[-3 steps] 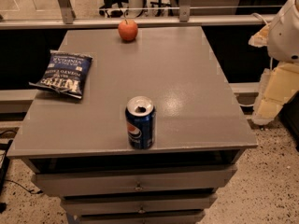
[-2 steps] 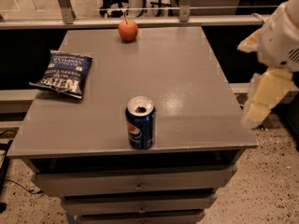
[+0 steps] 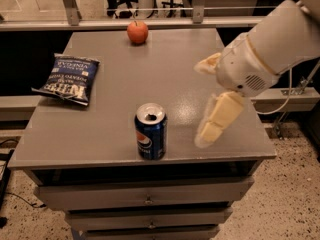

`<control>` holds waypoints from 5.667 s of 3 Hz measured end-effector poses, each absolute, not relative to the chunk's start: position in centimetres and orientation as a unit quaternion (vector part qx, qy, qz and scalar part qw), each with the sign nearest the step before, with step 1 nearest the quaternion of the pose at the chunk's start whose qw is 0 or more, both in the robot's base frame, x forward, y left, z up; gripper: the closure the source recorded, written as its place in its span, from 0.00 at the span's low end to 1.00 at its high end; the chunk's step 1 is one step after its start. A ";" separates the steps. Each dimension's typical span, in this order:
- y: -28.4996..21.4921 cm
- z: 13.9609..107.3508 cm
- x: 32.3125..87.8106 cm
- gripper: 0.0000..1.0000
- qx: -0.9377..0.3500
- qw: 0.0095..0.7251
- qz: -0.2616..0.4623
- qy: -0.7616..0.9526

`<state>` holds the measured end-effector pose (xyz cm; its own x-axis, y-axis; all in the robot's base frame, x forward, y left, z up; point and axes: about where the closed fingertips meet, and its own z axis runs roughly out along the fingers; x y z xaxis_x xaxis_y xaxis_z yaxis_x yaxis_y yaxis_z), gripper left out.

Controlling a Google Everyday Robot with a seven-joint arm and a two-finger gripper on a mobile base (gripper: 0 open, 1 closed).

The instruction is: Move pepsi can near apple

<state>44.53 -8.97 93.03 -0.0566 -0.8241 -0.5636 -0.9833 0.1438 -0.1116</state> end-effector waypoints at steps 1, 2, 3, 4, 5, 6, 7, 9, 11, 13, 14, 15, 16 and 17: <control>-3.6 91.5 43.8 0.00 -0.629 0.294 0.253 0.674; -1.2 90.7 43.1 0.00 -0.620 0.308 0.303 0.655; 0.0 89.8 42.7 0.00 -0.603 0.333 0.347 0.636; -0.3 89.5 42.7 0.00 -0.588 0.352 0.367 0.629; -0.3 89.2 42.9 0.23 -0.563 0.376 0.392 0.623; 0.1 89.3 43.1 0.56 -0.544 0.391 0.409 0.620; 1.0 89.1 43.2 0.78 -0.533 0.390 0.421 0.622; -4.8 94.9 48.7 1.00 -0.520 0.457 0.353 0.630; -5.0 95.4 49.9 1.00 -0.520 0.473 0.338 0.625; -8.5 100.4 57.6 1.00 -0.521 0.562 0.252 0.592; -9.8 103.9 62.8 1.00 -0.509 0.614 0.198 0.569; -9.9 105.3 66.4 1.00 -0.494 0.642 0.175 0.560; -8.5 105.0 72.0 1.00 -0.477 0.662 0.176 0.551; -7.3 104.6 75.9 1.00 -0.469 0.670 0.180 0.546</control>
Offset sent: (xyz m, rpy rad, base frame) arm -0.0209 0.1002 -0.0346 0.4315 0.1454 0.1451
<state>75.92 -7.30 104.60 0.3390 -0.2707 -0.9010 -0.7538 0.4949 -0.4323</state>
